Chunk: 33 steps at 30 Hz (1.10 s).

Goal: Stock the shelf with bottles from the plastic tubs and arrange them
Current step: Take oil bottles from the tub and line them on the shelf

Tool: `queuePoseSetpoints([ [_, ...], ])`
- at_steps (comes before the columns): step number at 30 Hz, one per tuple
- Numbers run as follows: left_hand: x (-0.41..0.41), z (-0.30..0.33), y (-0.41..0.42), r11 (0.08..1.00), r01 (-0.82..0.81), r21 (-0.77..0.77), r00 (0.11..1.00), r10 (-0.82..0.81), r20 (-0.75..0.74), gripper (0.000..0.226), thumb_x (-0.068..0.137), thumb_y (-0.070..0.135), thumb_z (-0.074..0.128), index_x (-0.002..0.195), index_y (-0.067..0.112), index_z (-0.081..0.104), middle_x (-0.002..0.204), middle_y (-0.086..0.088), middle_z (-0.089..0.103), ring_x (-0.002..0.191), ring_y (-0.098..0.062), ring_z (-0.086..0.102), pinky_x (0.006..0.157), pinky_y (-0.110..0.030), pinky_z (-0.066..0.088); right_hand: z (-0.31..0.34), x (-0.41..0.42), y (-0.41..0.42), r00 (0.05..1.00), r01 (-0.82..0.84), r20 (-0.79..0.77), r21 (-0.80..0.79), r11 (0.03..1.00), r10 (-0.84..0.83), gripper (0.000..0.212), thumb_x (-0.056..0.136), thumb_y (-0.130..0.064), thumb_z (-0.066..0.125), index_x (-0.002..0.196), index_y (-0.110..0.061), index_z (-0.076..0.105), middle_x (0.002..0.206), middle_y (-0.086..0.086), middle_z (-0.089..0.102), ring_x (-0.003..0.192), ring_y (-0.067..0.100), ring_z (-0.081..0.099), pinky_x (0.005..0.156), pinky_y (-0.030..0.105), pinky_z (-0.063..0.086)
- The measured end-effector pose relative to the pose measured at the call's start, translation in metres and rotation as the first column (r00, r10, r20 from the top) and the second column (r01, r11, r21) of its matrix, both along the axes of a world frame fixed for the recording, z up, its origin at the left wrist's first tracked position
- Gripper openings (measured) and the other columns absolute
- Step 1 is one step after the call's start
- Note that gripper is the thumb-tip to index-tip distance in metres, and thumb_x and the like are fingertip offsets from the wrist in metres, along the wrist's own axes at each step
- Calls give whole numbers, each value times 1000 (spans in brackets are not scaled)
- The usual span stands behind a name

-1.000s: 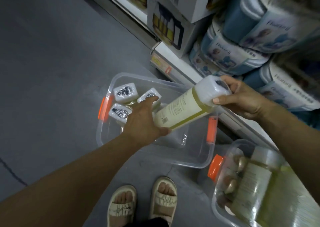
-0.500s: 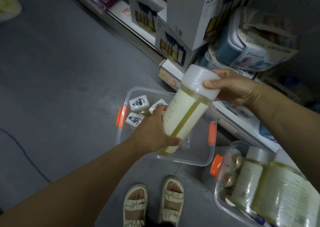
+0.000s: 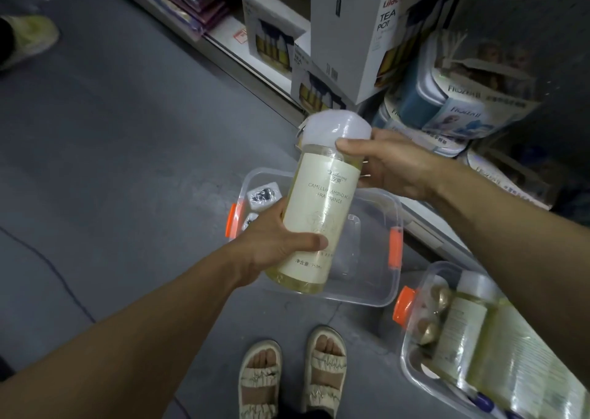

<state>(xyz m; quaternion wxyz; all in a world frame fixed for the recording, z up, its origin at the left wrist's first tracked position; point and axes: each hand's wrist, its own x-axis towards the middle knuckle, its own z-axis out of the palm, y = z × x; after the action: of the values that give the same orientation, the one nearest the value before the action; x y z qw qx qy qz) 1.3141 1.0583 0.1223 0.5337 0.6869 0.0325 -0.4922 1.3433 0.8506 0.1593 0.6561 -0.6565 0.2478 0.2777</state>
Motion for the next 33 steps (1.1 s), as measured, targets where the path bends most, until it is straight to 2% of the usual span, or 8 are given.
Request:
queuePoseSetpoints([
  [4,-4,-9,2,999,-34,-18,999,34,-2,59,76,13,77,126,24,49,114,0,66,101,-18,65,86,-39,56,-16,3,19,998,64,18,-103,993,-62,60,80,-32,70,130,-15,41,114,9,63,97,22,67,67,31,56],
  [8,-9,-23,4,999,-41,32,993,37,110,84,55,29,90,126,27,45,114,5,63,103,-14,63,86,-41,57,-30,4,32,997,71,19,-210,975,-69,54,82,-36,69,124,-16,42,106,4,64,89,17,67,61,29,55],
  [12,-15,-42,14,993,-104,62,988,96,123,100,41,34,88,129,28,41,116,7,62,106,-14,62,87,-43,56,-46,1,40,999,36,15,-165,986,-34,49,83,-37,69,121,-18,44,107,3,65,92,18,68,68,31,57],
  [15,-17,-55,26,981,-175,81,977,163,139,105,37,35,88,130,30,39,118,7,61,107,-14,61,86,-42,56,-67,-10,38,998,65,11,24,998,-65,21,93,-36,56,107,-20,55,110,5,68,101,20,67,83,35,54],
  [18,-19,-69,37,962,-256,98,958,238,159,90,53,16,91,125,27,39,116,7,59,106,-12,60,80,-32,55,-104,-29,33,996,80,-20,-133,988,-83,15,95,-21,54,110,-19,55,116,6,62,109,22,61,87,33,49],
  [23,-21,-99,54,902,-409,137,897,370,244,85,58,9,88,126,25,38,108,14,58,97,-3,58,74,-27,52,-172,-66,38,994,-66,-107,-364,929,29,50,82,-3,68,126,-16,47,126,11,54,103,19,53,76,26,45],
  [28,-27,-131,63,871,-465,158,858,400,322,88,57,10,89,127,25,38,114,8,58,104,-12,58,85,-37,53,-222,-90,65,973,-230,-132,-476,849,190,101,67,-14,85,146,-20,23,143,8,37,127,26,41,103,40,40],
  [33,-35,-160,67,868,-467,169,836,371,404,88,56,14,90,125,25,37,112,11,55,103,-9,57,86,-36,54,-263,-93,105,999,-47,-20,-563,825,44,119,56,-38,89,144,-21,11,142,8,31,127,26,40,100,39,41],
])
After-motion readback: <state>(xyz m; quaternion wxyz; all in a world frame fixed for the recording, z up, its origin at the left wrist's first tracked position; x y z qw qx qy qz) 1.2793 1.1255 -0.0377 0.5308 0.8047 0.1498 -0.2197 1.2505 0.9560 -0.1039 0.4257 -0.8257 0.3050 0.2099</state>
